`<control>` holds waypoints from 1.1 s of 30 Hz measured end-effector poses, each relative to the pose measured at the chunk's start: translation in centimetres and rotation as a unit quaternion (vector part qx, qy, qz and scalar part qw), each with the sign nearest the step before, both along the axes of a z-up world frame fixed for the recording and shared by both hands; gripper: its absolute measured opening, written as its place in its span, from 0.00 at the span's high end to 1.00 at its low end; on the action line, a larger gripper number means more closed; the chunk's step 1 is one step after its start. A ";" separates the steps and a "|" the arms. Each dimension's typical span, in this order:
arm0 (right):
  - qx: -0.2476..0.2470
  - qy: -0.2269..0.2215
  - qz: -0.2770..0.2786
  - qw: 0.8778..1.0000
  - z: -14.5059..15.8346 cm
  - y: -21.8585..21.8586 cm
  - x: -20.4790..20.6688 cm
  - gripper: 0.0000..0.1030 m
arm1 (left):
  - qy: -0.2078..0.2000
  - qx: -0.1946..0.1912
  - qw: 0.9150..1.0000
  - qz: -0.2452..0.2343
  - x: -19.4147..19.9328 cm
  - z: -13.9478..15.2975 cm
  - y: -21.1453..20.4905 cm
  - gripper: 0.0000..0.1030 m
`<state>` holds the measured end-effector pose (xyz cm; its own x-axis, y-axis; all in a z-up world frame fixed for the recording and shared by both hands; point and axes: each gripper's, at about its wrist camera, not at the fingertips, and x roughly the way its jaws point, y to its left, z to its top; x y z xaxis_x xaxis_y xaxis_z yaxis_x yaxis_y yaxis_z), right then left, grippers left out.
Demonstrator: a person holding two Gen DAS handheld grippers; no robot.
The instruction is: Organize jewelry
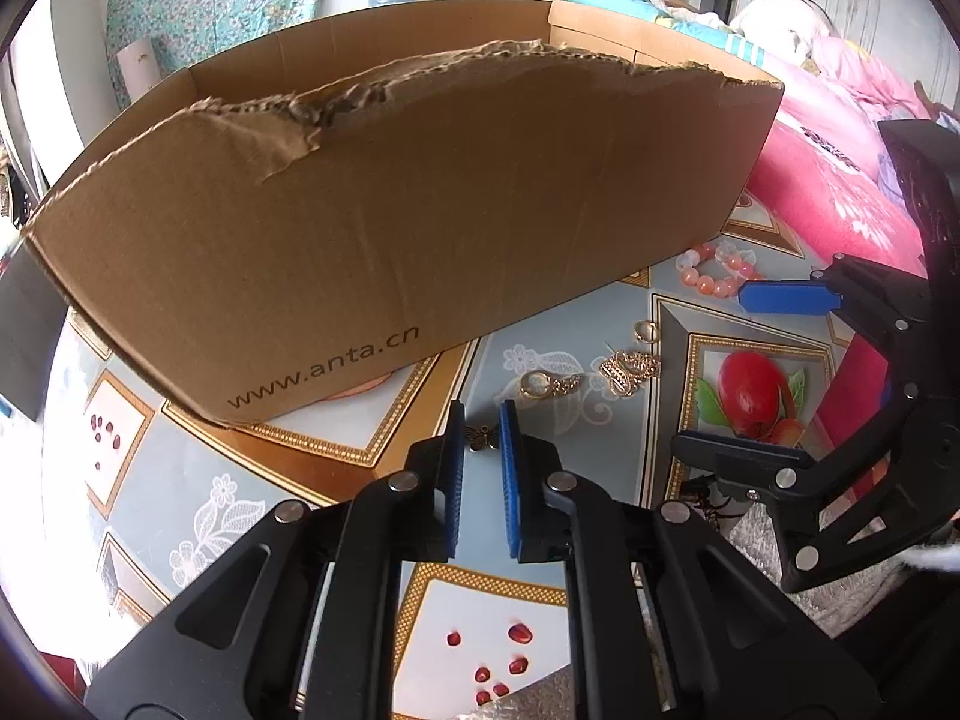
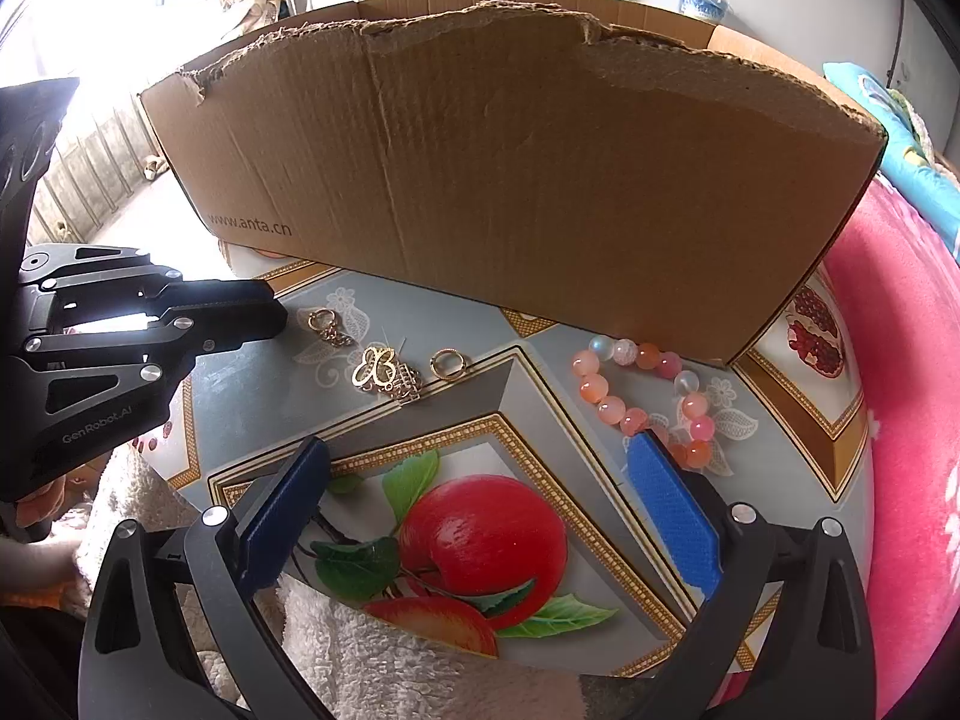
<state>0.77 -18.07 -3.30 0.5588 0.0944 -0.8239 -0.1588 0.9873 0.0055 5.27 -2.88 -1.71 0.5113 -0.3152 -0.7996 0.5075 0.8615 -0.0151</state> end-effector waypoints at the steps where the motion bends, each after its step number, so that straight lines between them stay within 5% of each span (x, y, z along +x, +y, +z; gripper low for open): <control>1: 0.000 0.000 0.000 1.000 0.0 0.0 0.0 0.06 | 0.001 -0.002 1.000 0.001 0.0 0.0 0.1 1.00; 13: -0.001 -0.001 0.000 1.000 0.0 0.0 -0.1 0.06 | 0.025 -0.044 0.998 0.033 -0.2 0.1 2.3 1.00; 33: -0.001 -0.001 -0.002 1.000 -0.1 0.2 -0.2 0.06 | 0.013 -0.043 0.998 0.046 0.7 0.4 2.7 1.00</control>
<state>0.56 -17.91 -3.41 0.5603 0.0912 -0.8233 -0.1555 0.9878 0.0035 5.93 -0.21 -1.31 0.5215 -0.3352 -0.7846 0.4239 0.8999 -0.1027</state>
